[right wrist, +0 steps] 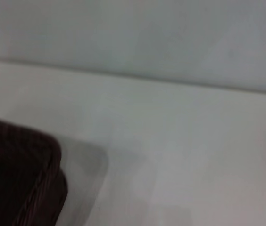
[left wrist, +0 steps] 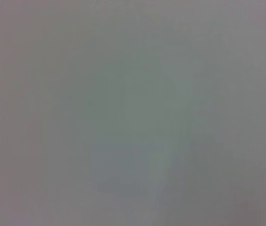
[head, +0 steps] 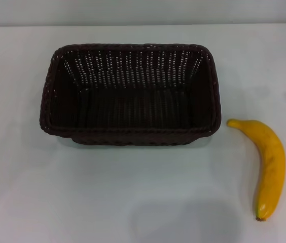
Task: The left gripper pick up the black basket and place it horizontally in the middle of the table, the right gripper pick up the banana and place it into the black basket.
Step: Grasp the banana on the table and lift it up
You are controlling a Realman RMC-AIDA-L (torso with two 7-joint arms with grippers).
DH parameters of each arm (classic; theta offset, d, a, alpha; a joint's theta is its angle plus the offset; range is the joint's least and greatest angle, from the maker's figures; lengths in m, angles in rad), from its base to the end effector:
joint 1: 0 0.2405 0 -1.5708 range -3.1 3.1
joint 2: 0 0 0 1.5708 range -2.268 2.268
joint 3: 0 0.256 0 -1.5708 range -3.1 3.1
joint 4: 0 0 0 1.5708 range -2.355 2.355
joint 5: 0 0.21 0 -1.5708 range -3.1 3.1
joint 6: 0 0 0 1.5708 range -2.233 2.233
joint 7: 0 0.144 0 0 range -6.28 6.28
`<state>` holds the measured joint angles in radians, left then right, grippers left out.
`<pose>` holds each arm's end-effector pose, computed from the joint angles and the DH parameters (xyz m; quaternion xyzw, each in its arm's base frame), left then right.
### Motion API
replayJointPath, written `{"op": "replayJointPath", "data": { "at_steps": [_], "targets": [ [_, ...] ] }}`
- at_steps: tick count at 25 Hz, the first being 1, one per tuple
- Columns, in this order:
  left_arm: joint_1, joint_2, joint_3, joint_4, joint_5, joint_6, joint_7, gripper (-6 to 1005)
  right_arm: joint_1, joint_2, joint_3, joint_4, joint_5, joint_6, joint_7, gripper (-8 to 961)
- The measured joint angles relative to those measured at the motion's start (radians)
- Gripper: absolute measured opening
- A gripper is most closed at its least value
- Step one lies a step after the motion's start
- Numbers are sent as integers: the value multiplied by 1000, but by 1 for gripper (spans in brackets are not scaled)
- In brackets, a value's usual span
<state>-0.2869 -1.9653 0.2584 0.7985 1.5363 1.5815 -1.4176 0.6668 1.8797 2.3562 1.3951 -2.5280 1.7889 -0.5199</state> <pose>-0.3428 0.2869 0.1900 -0.7405 -0.2368 -0.4153 0.4724 0.2088 0.3776 0.1693 -0.8288 0.4847 -0.0266 0.2783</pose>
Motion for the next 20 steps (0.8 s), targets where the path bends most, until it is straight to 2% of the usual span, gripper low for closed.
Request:
{"op": "replayJointPath", "data": {
  "at_steps": [4,8,11,13,16,20],
  "targets": [
    [-13,3,5,-1,1,-30,1,755,33,-8,-58,-7,-40,33,34,730],
    [-45,4,8,-24,2,-64,11,755,56,8,-124,-29,-68,74,64,729],
    [-52,11,8,-40,2,-71,18,755,78,33,-162,-86,-94,71,74,728],
    [-54,17,8,-52,2,-73,25,755,102,63,-179,-120,-140,63,76,727],
    [-59,19,10,-62,2,-80,35,755,128,119,-207,-140,-224,50,85,727],
    [-60,19,10,-64,6,-92,37,755,137,134,-291,-139,-254,24,149,726]
  ]
}}
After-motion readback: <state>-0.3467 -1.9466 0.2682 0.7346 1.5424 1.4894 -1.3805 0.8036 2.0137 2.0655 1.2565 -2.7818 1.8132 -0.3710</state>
